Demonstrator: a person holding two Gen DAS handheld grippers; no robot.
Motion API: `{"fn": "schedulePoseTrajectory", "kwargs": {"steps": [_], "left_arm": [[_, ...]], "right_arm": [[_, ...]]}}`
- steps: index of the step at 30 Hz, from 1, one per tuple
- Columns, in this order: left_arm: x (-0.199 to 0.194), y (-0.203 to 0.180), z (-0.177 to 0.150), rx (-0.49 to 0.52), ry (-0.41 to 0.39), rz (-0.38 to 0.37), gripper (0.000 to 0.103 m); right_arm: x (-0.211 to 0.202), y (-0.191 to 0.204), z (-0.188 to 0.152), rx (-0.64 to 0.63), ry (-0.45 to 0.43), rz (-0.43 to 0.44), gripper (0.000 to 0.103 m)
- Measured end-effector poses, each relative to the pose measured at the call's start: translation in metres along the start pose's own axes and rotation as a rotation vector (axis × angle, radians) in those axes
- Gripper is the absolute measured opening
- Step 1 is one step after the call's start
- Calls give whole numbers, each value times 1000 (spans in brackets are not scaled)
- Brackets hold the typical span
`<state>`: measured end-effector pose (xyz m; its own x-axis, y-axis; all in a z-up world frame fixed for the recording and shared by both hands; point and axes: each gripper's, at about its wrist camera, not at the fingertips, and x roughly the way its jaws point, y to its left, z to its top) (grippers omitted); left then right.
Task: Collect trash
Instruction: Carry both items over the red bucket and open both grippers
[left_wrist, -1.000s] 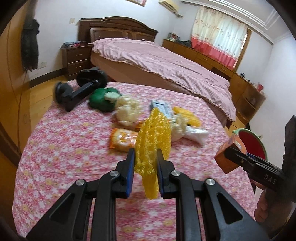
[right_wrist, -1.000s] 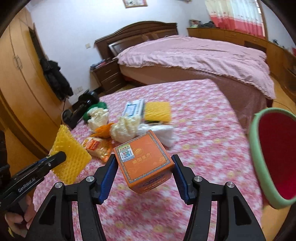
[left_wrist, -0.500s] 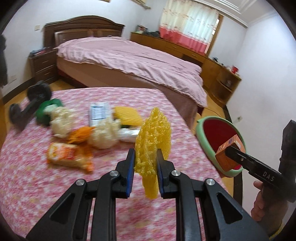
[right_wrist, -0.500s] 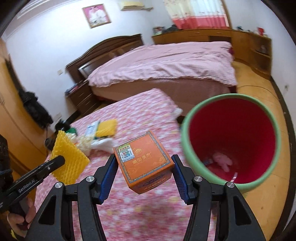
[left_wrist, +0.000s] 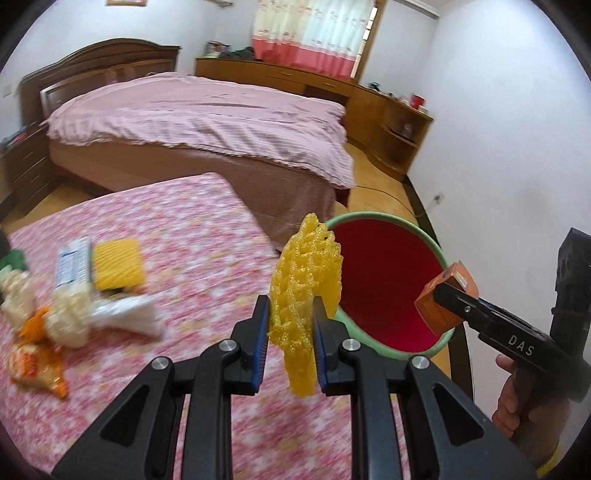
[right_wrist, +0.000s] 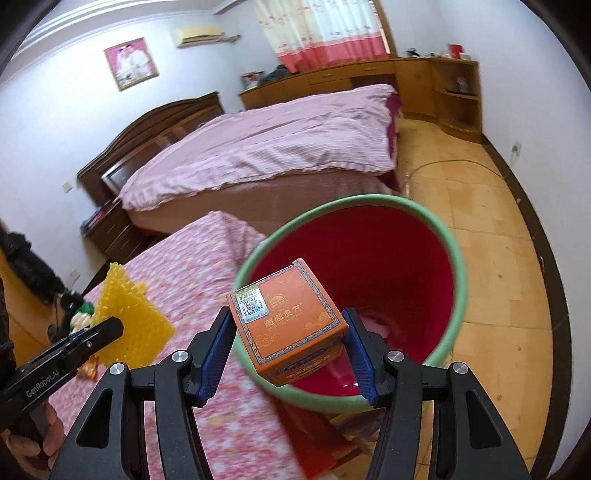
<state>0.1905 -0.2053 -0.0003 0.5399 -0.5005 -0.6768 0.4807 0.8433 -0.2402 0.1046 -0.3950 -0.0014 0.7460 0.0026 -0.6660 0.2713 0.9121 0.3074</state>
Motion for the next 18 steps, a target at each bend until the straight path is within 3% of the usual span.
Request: {"fn": "schedulePoseTrajectory", "kwargs": {"steps": [18], "left_arm": [[72,-51,14,92,34,-65,21]], "right_arm": [[27,-51,17,84,3,-21,60]]}}
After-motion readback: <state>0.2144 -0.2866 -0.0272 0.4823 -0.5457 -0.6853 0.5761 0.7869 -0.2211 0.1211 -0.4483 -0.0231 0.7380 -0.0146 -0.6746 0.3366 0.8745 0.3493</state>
